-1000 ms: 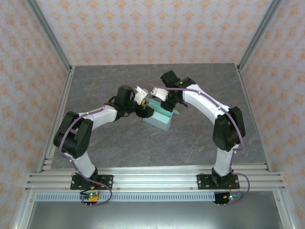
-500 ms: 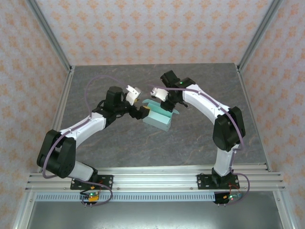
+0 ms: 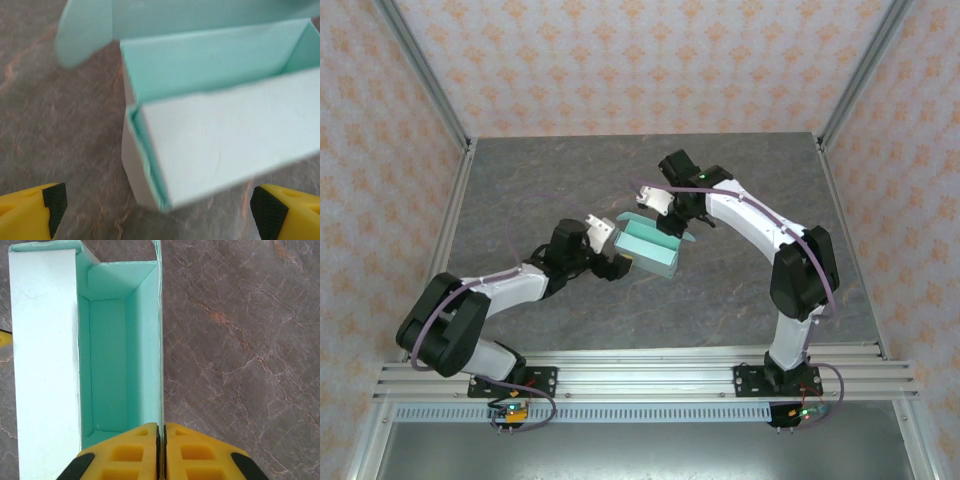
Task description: Fold the paper box
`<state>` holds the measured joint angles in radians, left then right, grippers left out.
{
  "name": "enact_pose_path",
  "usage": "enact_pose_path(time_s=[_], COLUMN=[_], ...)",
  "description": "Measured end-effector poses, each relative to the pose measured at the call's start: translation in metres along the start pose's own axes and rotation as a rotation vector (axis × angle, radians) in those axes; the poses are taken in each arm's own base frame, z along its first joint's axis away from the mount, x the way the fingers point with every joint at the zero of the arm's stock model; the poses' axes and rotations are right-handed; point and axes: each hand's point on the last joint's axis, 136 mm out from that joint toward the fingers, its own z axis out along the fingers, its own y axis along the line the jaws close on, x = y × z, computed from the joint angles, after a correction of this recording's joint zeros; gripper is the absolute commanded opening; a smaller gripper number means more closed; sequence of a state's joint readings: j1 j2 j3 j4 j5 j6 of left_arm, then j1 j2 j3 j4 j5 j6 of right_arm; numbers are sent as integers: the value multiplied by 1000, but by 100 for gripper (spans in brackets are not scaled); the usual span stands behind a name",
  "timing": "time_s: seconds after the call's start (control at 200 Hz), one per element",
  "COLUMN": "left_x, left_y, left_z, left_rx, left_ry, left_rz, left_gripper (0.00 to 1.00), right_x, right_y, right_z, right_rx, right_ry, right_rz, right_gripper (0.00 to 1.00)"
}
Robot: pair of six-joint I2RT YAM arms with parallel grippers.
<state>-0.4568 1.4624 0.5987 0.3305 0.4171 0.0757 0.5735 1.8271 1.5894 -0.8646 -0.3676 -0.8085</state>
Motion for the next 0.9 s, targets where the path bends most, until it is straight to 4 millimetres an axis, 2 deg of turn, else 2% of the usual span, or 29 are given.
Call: enact_pose_path(time_s=[0.085, 0.245, 0.511, 0.656, 0.731, 0.901], left_x=[-4, 4, -8, -12, -16, -18], left_y=[4, 11, 15, 9, 5, 0], left_z=[11, 25, 29, 32, 34, 37], left_rx=[-34, -71, -92, -58, -30, 13], left_ry=[-5, 11, -12, -7, -3, 3], left_rz=[-9, -38, -25, 2, 20, 23], left_gripper=[95, 95, 92, 77, 74, 55], right_x=[-2, -7, -6, -8, -9, -7], right_y=[2, 11, 18, 17, 16, 15], right_z=[0, -2, -3, -3, -4, -5], right_rx=[-2, -18, -31, -25, -21, -11], right_ry=[-9, -36, -57, -64, -69, -65], right_rz=[-6, -22, -30, -36, -43, -50], right_gripper=[12, 12, 12, 12, 12, 12])
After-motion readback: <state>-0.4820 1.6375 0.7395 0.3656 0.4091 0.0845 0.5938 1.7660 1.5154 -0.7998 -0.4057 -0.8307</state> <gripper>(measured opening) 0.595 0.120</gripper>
